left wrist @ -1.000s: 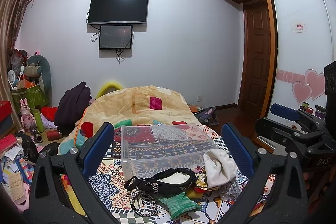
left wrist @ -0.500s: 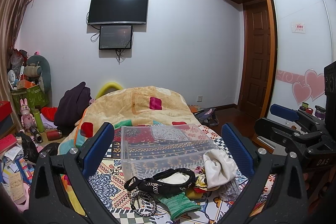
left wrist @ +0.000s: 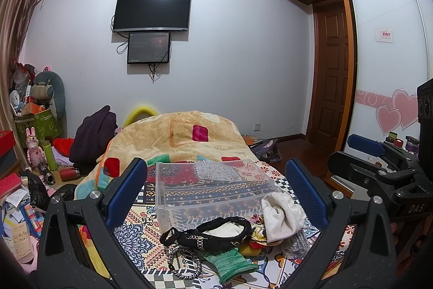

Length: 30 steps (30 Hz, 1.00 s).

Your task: Organize soft objects

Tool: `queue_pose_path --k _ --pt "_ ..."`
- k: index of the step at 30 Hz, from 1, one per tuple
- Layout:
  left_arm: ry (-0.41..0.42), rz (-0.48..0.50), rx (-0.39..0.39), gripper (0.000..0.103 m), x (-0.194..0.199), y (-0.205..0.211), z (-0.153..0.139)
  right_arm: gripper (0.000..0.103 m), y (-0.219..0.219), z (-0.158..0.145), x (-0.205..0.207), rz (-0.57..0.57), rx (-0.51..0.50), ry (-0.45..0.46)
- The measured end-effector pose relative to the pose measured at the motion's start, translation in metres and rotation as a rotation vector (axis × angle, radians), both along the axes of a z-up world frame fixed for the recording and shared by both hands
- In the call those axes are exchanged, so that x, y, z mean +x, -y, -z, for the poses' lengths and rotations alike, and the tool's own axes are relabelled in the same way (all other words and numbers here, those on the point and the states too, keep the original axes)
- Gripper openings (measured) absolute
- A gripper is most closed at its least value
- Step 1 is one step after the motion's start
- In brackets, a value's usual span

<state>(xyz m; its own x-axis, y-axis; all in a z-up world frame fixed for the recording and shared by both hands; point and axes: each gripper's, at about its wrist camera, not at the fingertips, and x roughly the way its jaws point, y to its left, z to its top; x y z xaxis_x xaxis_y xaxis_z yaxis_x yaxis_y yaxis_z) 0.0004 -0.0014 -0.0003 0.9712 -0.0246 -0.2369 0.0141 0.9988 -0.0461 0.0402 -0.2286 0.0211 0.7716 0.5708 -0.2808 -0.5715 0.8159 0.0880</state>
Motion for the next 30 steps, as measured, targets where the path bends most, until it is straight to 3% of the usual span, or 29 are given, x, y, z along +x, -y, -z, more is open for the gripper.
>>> queue_pose_path --k 9,20,23,30 --pt "-0.023 -0.005 0.003 0.103 0.005 -0.001 0.002 0.103 -0.001 0.003 0.003 0.009 -0.016 -0.009" --pt "-0.231 0.028 -0.055 0.099 0.046 -0.018 0.054 0.102 0.000 0.047 0.042 0.016 -0.090 -0.196" --pt "-0.292 0.043 -0.056 0.089 0.055 -0.016 0.071 0.096 -0.001 0.061 0.051 0.012 -0.109 -0.253" --pt "-0.394 0.052 -0.062 0.078 0.076 -0.019 0.105 0.078 0.003 0.089 0.068 0.006 -0.149 -0.372"
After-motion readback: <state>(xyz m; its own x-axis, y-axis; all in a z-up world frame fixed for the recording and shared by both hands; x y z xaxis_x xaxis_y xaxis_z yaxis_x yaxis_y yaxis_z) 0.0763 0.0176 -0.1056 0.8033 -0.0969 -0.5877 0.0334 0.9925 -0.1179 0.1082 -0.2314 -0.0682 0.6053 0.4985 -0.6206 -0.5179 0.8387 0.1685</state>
